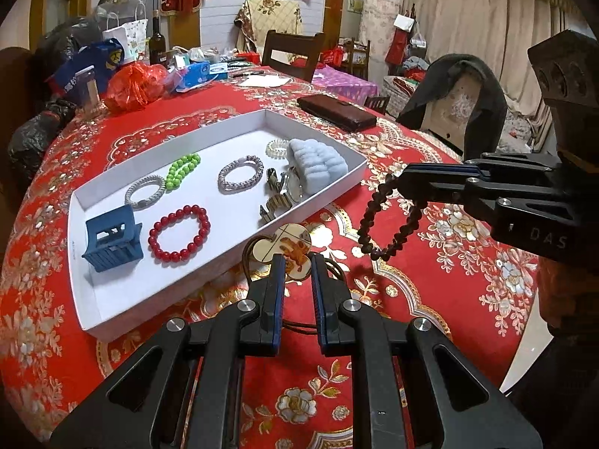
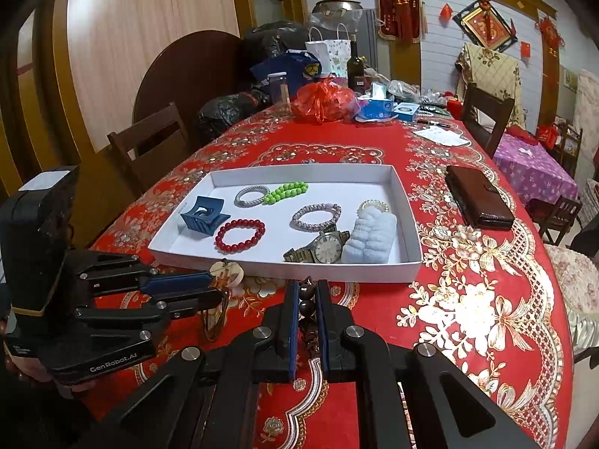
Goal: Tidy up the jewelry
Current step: 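Carry the cord necklace into the tray with the left gripper while the right carries the wooden beads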
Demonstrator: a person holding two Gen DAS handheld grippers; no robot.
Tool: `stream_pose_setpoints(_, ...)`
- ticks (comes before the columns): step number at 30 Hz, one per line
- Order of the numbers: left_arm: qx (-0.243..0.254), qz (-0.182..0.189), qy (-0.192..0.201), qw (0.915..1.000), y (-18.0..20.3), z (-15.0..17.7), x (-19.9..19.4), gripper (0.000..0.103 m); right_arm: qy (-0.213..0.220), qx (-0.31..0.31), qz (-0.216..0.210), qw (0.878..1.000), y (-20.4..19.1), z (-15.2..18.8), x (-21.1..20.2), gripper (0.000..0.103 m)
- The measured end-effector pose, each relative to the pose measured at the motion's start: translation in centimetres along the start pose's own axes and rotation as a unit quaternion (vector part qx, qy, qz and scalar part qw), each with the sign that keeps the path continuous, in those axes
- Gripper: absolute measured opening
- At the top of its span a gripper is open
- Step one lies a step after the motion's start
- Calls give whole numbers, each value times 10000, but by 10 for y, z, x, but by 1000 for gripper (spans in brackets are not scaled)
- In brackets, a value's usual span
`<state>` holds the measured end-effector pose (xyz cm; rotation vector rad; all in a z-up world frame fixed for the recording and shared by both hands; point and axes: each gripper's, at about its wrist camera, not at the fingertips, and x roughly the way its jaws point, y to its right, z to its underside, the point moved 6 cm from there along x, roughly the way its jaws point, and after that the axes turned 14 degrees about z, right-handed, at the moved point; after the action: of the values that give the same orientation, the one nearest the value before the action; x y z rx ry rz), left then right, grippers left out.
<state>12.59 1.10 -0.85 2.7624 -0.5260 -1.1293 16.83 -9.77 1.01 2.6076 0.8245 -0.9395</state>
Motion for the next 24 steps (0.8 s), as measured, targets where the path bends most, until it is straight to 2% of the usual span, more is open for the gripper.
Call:
stream_pose_setpoints(5, -98, -88, -22, 9999, -5, -2, -7, 13, 21, -6, -20, 10000, -2, -3, -3, 8)
stream_pose_setpoints(12, -236, -90, 177, 9995, -11, -13, -28, 13, 33, -32, 12, 10000, -6, -8, -4, 8)
stream_pose_setpoints(24, -365, -130, 306, 9988, -20, -23, -36, 13, 59, -63, 16, 10000, -11, -14, -5, 8)
